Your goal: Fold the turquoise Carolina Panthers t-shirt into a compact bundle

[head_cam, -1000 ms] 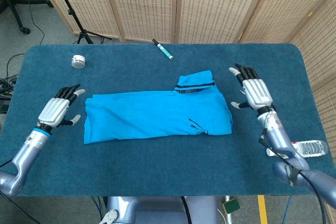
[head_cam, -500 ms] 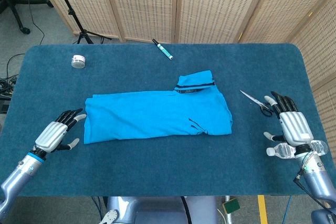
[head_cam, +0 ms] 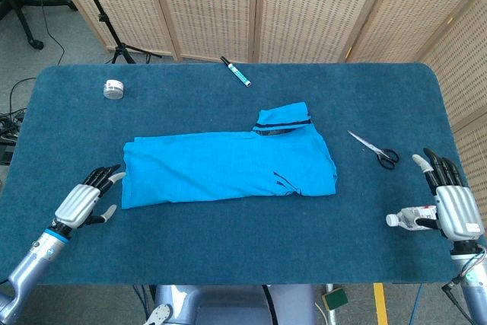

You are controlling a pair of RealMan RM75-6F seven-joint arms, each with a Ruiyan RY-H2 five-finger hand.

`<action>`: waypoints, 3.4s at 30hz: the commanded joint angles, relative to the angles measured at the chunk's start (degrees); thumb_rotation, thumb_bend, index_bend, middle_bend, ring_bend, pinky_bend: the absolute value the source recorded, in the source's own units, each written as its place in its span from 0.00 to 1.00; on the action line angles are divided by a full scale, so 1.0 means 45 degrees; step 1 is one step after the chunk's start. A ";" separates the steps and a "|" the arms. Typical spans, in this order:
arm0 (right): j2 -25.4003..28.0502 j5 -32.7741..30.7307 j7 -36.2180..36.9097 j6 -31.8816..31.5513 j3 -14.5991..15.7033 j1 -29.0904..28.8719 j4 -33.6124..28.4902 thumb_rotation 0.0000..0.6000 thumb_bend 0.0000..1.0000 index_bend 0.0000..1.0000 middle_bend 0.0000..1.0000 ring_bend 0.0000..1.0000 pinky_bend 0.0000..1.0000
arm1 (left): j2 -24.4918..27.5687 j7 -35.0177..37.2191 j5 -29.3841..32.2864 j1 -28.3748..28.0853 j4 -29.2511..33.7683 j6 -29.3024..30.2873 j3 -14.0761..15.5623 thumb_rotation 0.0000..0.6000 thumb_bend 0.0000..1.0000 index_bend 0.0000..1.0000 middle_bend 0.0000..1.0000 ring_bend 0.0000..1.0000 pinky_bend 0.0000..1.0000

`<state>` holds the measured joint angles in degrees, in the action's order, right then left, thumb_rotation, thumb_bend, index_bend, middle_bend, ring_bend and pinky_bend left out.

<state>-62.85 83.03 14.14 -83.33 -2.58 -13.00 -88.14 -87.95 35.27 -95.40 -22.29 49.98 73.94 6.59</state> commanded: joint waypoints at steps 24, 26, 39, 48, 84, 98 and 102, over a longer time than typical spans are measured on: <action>-0.0581 0.0723 -0.0370 -0.0336 -0.0308 0.0432 0.0785 1.00 0.00 0.00 0.00 0.00 0.02 | -0.2159 0.0398 -0.0011 0.0300 -0.2531 0.0131 0.0070 1.00 0.42 0.08 0.00 0.00 0.00; -0.0566 0.0731 -0.0350 -0.0276 -0.0313 0.0439 0.0787 1.00 0.00 0.00 0.00 0.00 0.02 | -0.2293 0.0403 -0.0016 0.0294 -0.2683 0.0155 0.0061 1.00 0.42 0.08 0.00 0.00 0.00; -0.0561 0.0765 -0.0326 -0.0160 -0.0411 0.0494 0.0802 1.00 0.00 0.00 0.00 0.00 0.02 | -0.2817 0.0355 0.0123 0.0243 -0.3439 -0.0041 -0.0027 1.00 0.42 0.08 0.00 0.00 0.00; -0.0554 0.0791 -0.0374 -0.0121 -0.0464 0.0536 0.0760 1.00 0.00 0.00 0.00 0.00 0.02 | -0.2973 0.0320 0.0315 0.0105 -0.3723 -0.0417 -0.0153 1.00 0.42 0.08 0.00 0.00 0.00; -0.0549 0.0804 -0.0395 0.0063 -0.0594 0.0602 0.0764 1.00 0.00 0.00 0.00 0.00 0.02 | -0.3028 0.0126 0.0423 -0.0205 -0.3840 -0.0478 -0.0337 1.00 0.43 0.16 0.00 0.00 0.00; -0.0526 0.0819 -0.0346 0.0100 -0.0613 0.0610 0.0769 1.00 0.00 0.02 0.00 0.00 0.02 | -0.3093 -0.0049 0.0476 -0.0344 -0.3835 -0.0490 -0.0419 1.00 0.44 0.51 0.00 0.00 0.00; -0.0526 0.0832 -0.0333 0.0109 -0.0611 0.0611 0.0774 1.00 0.00 0.02 0.00 0.00 0.02 | -0.3080 -0.0022 0.0558 -0.0358 -0.3833 -0.0489 -0.0498 1.00 0.45 0.58 0.00 0.00 0.00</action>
<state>-65.22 86.77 12.64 -82.84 -5.33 -10.25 -84.66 -101.82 35.16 -92.91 -23.89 32.72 71.73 4.36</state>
